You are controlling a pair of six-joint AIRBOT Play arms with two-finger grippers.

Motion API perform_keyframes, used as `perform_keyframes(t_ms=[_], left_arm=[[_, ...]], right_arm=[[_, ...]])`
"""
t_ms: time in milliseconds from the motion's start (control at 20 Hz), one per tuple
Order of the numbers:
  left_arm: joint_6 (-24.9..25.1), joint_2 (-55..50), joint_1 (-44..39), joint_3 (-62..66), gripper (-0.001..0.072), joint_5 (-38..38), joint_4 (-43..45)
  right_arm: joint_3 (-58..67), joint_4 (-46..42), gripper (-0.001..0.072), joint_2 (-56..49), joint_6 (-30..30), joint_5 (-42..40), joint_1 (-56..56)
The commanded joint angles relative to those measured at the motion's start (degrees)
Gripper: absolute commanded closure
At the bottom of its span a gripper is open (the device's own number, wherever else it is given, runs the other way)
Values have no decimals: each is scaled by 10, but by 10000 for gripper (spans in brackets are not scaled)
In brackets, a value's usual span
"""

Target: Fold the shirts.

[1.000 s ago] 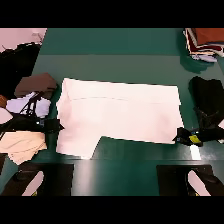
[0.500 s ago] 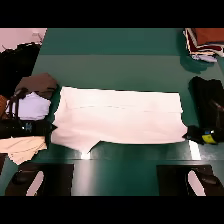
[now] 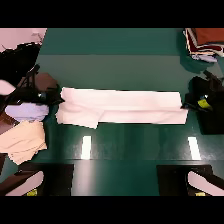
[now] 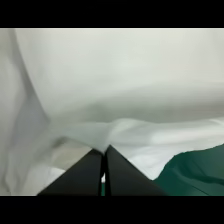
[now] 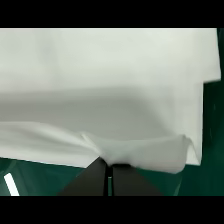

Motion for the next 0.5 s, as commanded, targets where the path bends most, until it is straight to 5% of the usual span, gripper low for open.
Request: perform_keyframes(t_ms=[0, 300, 400, 450], left_arm=[[37, -143, 1, 90, 681, 30, -28], [35, -191, 1, 176, 664, 75, -28], [28, -190, 1, 193, 246, 71, -30], [24, -190, 1, 203, 218, 56, -31]], right_arm=[[88, 1, 693, -113, -5, -28, 26], [202, 73, 669, -220, -33, -23, 13], [225, 92, 242, -238, -38, -17, 7], [228, 90, 219, -239, -47, -7, 2]])
